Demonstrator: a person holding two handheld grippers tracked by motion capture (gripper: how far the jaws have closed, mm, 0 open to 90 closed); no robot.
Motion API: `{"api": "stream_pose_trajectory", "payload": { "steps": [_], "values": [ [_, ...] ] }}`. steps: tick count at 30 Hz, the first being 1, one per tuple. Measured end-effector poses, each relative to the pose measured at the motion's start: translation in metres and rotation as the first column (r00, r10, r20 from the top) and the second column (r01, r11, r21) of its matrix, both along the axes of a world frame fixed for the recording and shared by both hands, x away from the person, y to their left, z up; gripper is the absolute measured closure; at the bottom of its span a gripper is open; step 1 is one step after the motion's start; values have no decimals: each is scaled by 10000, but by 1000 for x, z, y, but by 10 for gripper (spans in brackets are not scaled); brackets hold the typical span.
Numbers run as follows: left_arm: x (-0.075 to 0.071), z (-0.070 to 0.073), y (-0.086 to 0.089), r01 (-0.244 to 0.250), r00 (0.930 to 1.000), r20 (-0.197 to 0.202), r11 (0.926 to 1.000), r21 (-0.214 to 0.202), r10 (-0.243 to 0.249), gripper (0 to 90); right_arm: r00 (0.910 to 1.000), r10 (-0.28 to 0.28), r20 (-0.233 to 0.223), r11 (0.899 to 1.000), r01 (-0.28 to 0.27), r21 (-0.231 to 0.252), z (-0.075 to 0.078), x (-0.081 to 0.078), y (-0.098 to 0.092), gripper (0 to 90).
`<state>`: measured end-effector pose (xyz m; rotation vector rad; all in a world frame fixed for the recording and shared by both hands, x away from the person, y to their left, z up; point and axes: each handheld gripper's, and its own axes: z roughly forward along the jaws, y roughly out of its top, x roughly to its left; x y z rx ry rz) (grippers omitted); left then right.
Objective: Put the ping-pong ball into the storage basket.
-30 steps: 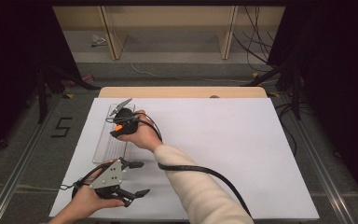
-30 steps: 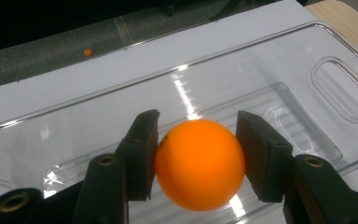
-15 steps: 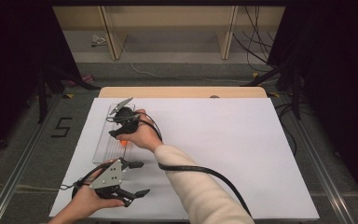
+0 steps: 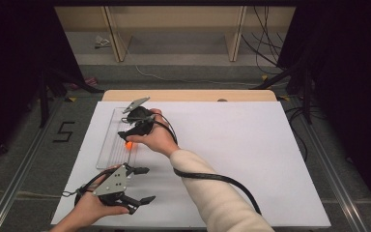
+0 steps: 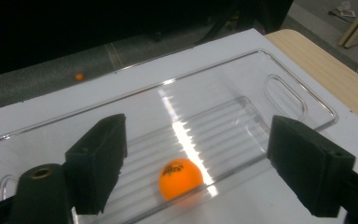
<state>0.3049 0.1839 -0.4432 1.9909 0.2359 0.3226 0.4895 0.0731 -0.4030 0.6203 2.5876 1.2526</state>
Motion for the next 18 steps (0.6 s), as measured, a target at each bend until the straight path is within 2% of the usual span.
{"api": "stream_pose_trajectory", "payload": {
  "steps": [18],
  "values": [
    [0,0,0,-27,10000,-14,10000,-19,27,175,9992,-409,-11,9992,409,14,1,-3,-36,168]
  ]
}}
